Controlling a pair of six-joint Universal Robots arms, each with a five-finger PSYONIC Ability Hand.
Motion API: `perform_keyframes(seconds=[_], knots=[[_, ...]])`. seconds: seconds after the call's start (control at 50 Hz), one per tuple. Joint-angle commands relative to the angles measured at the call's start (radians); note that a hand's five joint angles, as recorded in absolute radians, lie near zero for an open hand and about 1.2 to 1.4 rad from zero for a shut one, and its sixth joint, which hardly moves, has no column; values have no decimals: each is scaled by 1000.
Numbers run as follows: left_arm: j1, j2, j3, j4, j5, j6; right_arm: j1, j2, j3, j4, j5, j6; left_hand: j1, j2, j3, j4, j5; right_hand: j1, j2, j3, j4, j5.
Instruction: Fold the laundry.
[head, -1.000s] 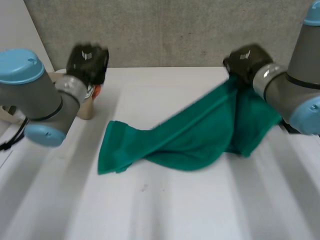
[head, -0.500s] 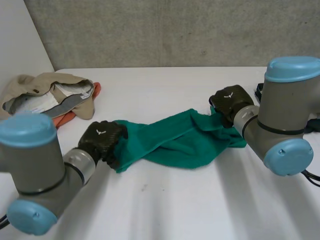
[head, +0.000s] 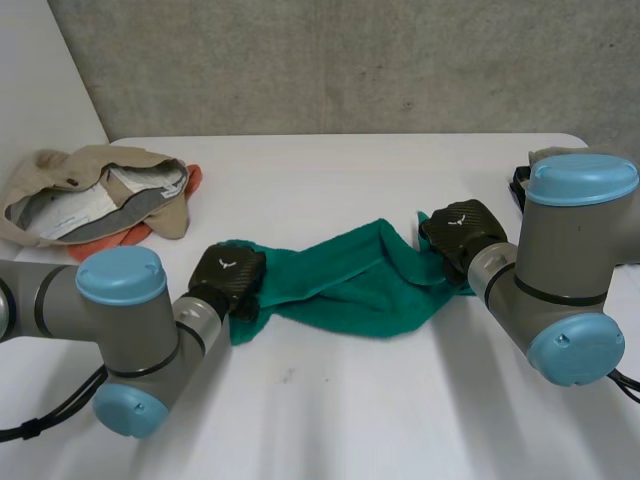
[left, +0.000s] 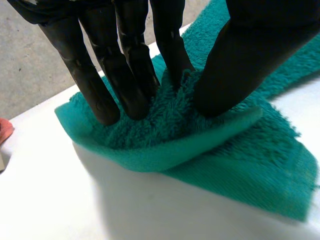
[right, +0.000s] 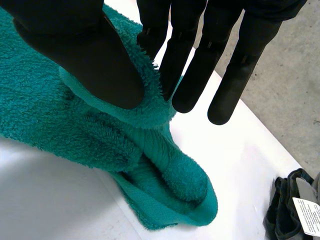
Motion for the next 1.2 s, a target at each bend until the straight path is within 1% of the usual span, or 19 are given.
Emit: perform_keyframes(seconds=[0.02, 0.1, 0.16, 0.26, 0.38, 0.48, 0.56, 0.6, 0.64, 0.7, 0.72, 0.78, 0.82, 0.86, 0.88, 0.92, 0.98, 1.1, 1.2], knots=[[0, 136, 12, -11, -23, -12, -4, -26, -5, 14, 10, -29, 230, 226, 223, 216, 247, 270, 219, 204, 197, 204], [0, 375, 1, -44, -20, -26, -26, -115, -13, 52, 13, -113, 230, 226, 223, 216, 247, 270, 219, 204, 197, 204], [5, 453, 18, -107, -20, -26, -66, -195, -28, 112, 12, -187, 230, 226, 223, 216, 247, 270, 219, 204, 197, 204], [72, 580, 102, -340, 6, -20, -83, -341, -93, 210, 9, -236, 230, 226, 223, 216, 247, 270, 219, 204, 197, 204], [174, 576, 159, -561, 82, -1, -83, -430, -142, 334, -13, -255, 230, 226, 223, 216, 247, 270, 219, 204, 197, 204], [181, 473, 142, -577, 111, 17, -105, -407, -142, 454, -66, -299, 230, 226, 223, 216, 247, 270, 219, 204, 197, 204], [180, 320, 168, -540, 108, 52, -133, -246, -173, 473, -86, -308, 230, 226, 223, 216, 247, 270, 219, 204, 197, 204], [180, 223, 225, -473, 102, 64, -126, -145, -247, 454, -80, -293, 230, 226, 223, 216, 247, 270, 219, 204, 197, 204], [171, 148, 301, -392, 84, 69, -125, -100, -295, 433, -79, -278, 230, 226, 223, 216, 247, 270, 219, 204, 197, 204], [154, 106, 395, -292, 58, 63, -122, -22, -422, 342, -53, -206, 230, 226, 223, 216, 247, 270, 219, 204, 197, 204], [143, 94, 459, -208, 44, 65, -122, -4, -453, 310, -44, -184, 230, 226, 223, 216, 247, 270, 219, 204, 197, 204], [145, 95, 536, -57, 39, 54, -124, 39, -583, 146, 4, -97, 230, 226, 223, 216, 247, 270, 219, 204, 197, 204], [140, 98, 581, 122, 38, 39, -127, 41, -639, -16, 34, -28, 230, 226, 223, 216, 247, 270, 219, 204, 197, 204], [142, 102, 596, 243, 27, 22, -127, 38, -639, -125, 39, 20, 230, 226, 223, 216, 247, 270, 219, 204, 197, 204], [142, 112, 602, 353, 26, 5, -127, 36, -631, -183, 39, 40, 230, 226, 223, 216, 247, 270, 219, 204, 197, 204], [145, 126, 608, 428, 26, -4, -127, 20, -602, -322, 36, 83, 230, 226, 223, 216, 247, 270, 219, 204, 197, 204], [152, 149, 611, 428, 13, -11, -122, -43, -543, -395, 38, 88, 230, 226, 223, 216, 247, 270, 219, 204, 197, 204], [157, 161, 492, 299, -2, -14, -122, -96, -426, -348, 12, 84, 230, 226, 223, 216, 247, 270, 219, 204, 197, 204], [180, 194, 303, 282, 7, -18, -124, -99, -286, -221, -102, 68, 230, 226, 223, 216, 247, 270, 219, 204, 197, 204]])
